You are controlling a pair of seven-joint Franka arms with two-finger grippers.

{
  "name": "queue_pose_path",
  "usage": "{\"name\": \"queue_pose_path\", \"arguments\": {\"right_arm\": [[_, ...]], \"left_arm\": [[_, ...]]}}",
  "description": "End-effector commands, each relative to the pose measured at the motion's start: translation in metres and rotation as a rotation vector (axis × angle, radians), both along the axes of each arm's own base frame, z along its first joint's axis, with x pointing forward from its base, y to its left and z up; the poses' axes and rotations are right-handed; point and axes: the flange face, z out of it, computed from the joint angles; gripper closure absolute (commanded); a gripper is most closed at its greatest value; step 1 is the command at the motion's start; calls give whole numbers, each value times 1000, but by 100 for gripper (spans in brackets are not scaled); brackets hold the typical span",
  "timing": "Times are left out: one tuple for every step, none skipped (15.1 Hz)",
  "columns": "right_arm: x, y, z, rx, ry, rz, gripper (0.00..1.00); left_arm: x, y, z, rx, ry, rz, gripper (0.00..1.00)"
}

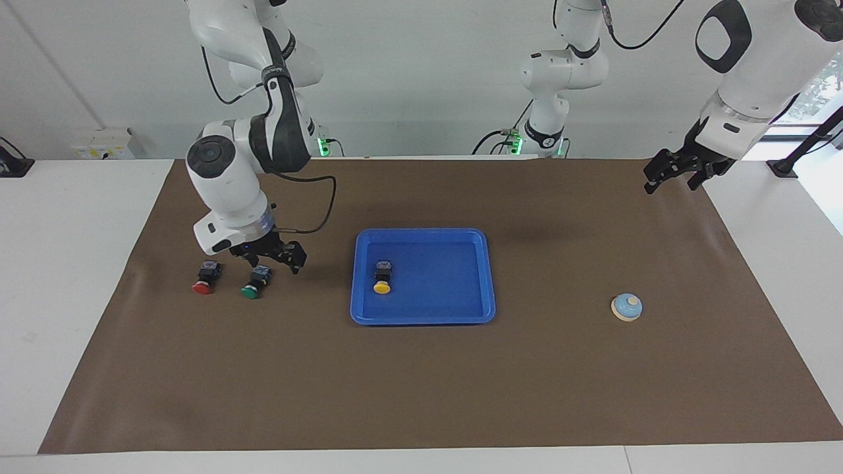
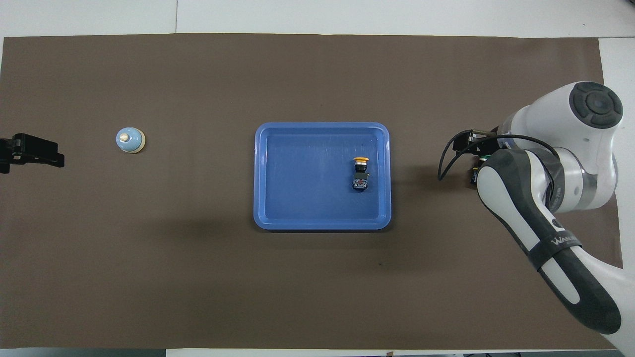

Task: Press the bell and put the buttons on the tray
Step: 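Withdraw the right gripper and grasp the green-topped button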

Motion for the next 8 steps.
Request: {"name": "queue_pose_path", "arguments": {"right_arm": [[-23, -23, -19, -9, -14, -1, 0], [-25, -26, -27, -8, -15, 1, 0], [-26, -35, -32, -8, -18, 0, 0], [-28, -38, -37, -8, -24, -3, 0], [-29, -39, -43, -7, -26, -6, 0], [-31, -38, -49, -7, -32, -6, 0], [-29, -36, -57, -6, -41, -2, 0], [-28, -36, -65, -5, -44, -2, 0]], "left_arm": [[-7, 2, 4, 5, 0, 12, 0], [-7, 2, 4, 5, 0, 12, 0], [-7, 1, 4, 4, 0, 12, 0], [-7, 2, 4, 5, 0, 12, 0], [-7, 2, 4, 5, 0, 12, 0], [-7, 1, 4, 4, 0, 12, 0], [-7, 2, 4, 5, 0, 12, 0], [-7, 2, 4, 5, 0, 12, 0]]}}
